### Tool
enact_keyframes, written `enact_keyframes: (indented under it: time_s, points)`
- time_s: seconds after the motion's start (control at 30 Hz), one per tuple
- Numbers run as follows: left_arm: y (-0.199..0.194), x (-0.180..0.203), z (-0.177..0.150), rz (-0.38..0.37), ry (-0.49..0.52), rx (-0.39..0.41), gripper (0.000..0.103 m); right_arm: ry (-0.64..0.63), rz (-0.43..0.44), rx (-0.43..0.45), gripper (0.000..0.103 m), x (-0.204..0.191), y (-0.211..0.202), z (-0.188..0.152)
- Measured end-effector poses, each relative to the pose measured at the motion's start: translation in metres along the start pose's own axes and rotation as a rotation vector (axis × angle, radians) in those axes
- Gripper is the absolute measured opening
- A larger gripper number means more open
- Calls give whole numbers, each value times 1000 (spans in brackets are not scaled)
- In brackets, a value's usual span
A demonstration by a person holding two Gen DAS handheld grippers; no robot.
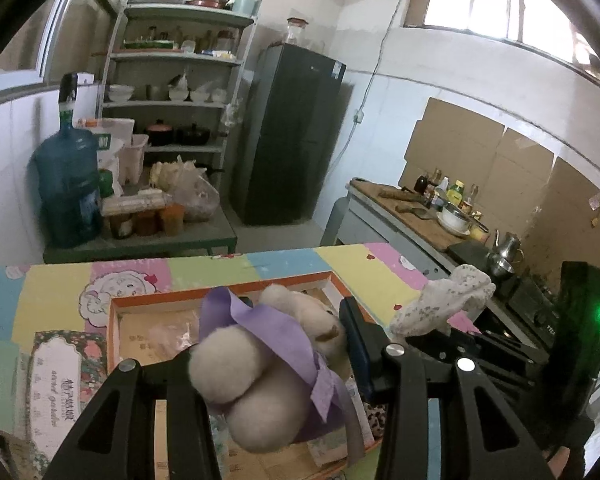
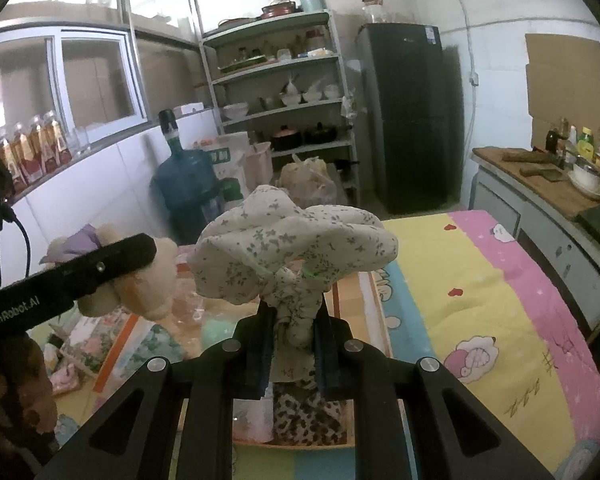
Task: Organize soft objects
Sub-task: 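Move the doll with the right gripper while the left gripper brings the plush over the box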
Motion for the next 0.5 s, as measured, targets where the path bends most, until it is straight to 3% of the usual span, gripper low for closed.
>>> enact_keyframes:
  time_s: [0.5]
  points:
    - [49,-22,-17,39,-61,-127,45,34,49,-89,17,10,43,-8]
Point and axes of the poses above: each gripper's, at about its wrist camera, not at the fingertips, and y roughly the way its jaws point, x to its right, z to its top, the point moved 7 cm from there along y, roughly the way its jaws point, and after that the axes turned 15 degrees about x, right-handed, at the moved point
